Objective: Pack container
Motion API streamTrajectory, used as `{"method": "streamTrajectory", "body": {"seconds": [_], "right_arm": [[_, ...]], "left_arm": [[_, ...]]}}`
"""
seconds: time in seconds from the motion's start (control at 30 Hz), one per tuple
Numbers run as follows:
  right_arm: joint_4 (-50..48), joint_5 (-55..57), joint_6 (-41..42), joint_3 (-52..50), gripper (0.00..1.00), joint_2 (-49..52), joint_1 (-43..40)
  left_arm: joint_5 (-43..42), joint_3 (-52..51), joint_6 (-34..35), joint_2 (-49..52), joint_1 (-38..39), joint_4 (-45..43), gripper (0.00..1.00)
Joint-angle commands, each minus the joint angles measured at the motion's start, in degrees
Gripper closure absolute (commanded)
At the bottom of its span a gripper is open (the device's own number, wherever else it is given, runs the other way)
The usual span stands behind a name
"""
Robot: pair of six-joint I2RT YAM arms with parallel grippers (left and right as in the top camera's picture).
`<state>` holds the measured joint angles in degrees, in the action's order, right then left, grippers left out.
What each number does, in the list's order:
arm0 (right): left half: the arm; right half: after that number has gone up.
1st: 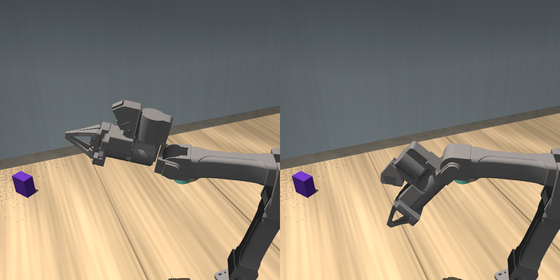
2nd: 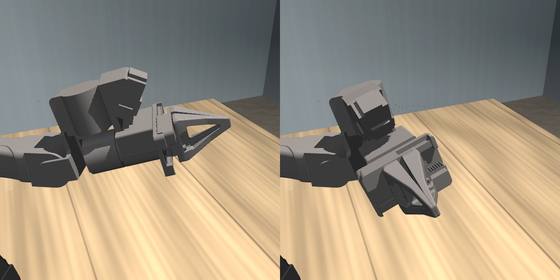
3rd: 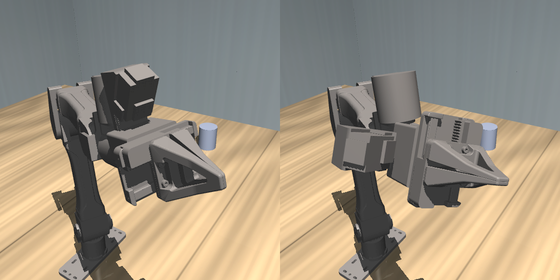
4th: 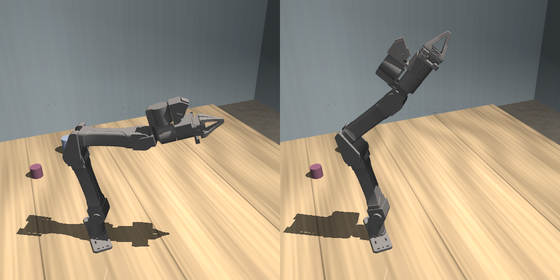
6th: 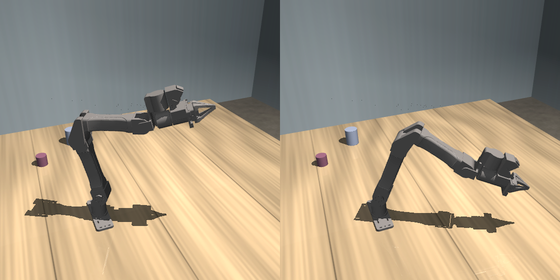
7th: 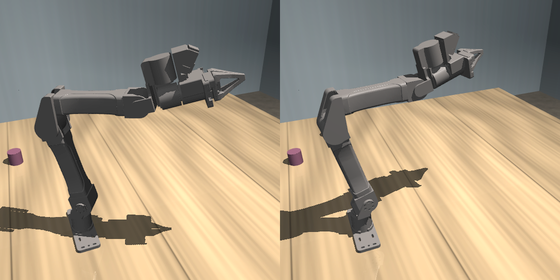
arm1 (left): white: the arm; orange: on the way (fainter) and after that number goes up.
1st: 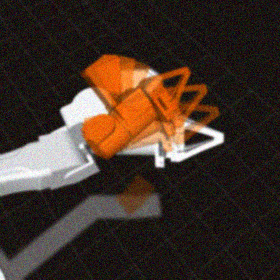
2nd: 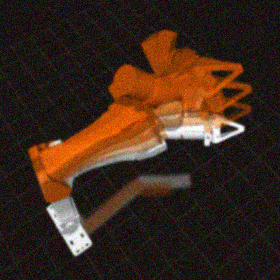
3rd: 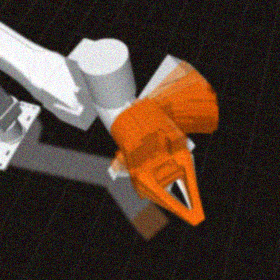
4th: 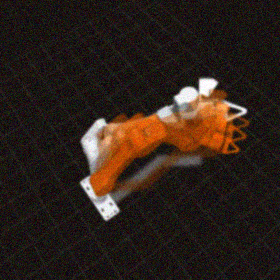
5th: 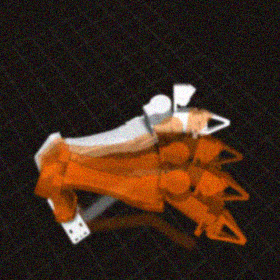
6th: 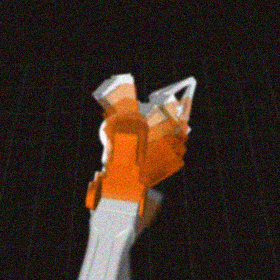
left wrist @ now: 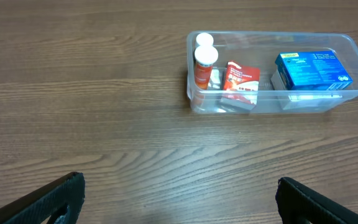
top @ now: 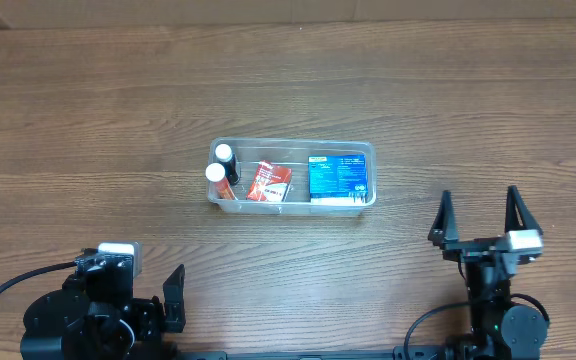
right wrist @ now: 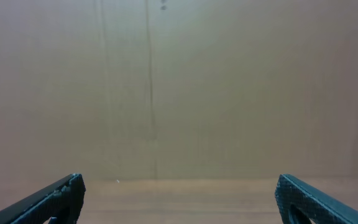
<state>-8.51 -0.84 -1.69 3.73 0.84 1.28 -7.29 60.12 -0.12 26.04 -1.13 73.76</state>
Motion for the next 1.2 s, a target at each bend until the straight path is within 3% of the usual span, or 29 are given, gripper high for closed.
{"method": "streamTrajectory", "body": {"seconds": [0.0,0.17,1.17], "right_arm": [[0.85,-2.49,-5.88,-3.32,0.00,-0.68,0.61],[13.05,-4.83,-6.10,-3.26,0.00,-0.68,1.01],[12.92,-4.66,-6.05,-3.26,0.00,-0.68,0.92]], "left_arm": [[0.22,-0.09,0.55,-0.28,0.02,-0.22,0.00],[0.22,-0.09,0.55,-0.28,0.02,-0.22,0.00],[0.22,-0.09,0.55,-0.28,0.02,-0.22,0.00]]}}
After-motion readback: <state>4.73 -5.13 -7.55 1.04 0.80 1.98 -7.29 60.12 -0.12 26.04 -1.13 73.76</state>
